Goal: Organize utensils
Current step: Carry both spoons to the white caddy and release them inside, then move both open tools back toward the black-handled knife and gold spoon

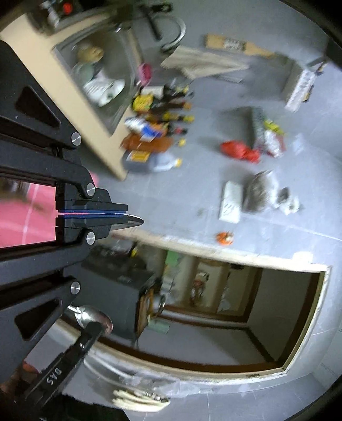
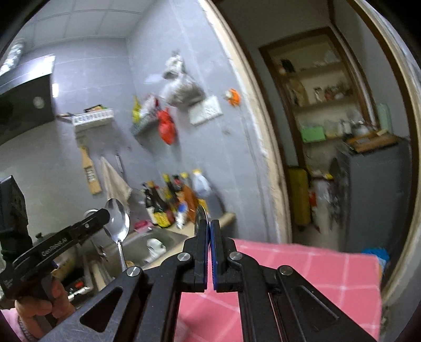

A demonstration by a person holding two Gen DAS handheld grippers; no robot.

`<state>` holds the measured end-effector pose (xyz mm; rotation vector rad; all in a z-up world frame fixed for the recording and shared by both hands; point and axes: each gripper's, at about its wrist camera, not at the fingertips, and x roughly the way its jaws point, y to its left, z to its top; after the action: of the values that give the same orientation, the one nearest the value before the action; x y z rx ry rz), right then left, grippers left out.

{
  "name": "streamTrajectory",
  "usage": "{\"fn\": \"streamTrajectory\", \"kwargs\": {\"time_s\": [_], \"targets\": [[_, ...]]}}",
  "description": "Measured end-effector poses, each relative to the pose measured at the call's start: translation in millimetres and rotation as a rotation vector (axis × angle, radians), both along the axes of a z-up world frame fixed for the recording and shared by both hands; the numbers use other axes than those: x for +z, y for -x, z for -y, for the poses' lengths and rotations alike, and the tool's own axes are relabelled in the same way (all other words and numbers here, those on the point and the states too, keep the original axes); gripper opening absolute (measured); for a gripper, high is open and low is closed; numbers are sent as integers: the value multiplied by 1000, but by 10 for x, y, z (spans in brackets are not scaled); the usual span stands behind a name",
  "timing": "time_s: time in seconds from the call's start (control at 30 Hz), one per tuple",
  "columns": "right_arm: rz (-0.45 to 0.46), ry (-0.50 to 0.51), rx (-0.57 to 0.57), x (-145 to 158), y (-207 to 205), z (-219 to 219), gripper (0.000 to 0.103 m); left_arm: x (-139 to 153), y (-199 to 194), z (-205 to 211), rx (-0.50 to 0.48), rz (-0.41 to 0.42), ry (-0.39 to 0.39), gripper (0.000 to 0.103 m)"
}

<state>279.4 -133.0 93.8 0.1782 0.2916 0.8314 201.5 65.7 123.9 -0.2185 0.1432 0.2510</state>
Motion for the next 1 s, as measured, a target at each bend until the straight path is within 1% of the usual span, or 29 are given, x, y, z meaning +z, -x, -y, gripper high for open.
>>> {"fn": "streamTrajectory", "kwargs": {"time_s": [0.13, 0.23, 0.3, 0.43, 0.57, 0.73, 0.9, 0.97, 1.0], "targets": [[70, 25, 22, -8, 216, -331, 2, -18, 214, -216, 48, 18, -51, 0], [123, 77, 18, -82, 357, -532, 2, -128, 300, -304, 82, 17, -93, 0], [139, 102, 22, -162, 415, -625, 2, -230, 333, -347, 94, 10, -113, 0], [182, 183, 28, -355, 546, -808, 2, -443, 376, -318, 95, -15, -164, 0], [180, 237, 45, -557, 620, -925, 2, -622, 390, -251, 72, -37, -198, 0], [141, 276, 59, -726, 644, -988, 2, -821, 369, -228, 58, -83, -176, 0], [112, 303, 75, -846, 681, -1017, 3, -944, 351, -233, 51, -131, -145, 0], [97, 309, 87, -879, 687, -1023, 4, -979, 346, -250, 38, -145, -129, 0], [89, 312, 90, -891, 692, -1020, 4, -994, 351, -266, 29, -153, -109, 0]]}}
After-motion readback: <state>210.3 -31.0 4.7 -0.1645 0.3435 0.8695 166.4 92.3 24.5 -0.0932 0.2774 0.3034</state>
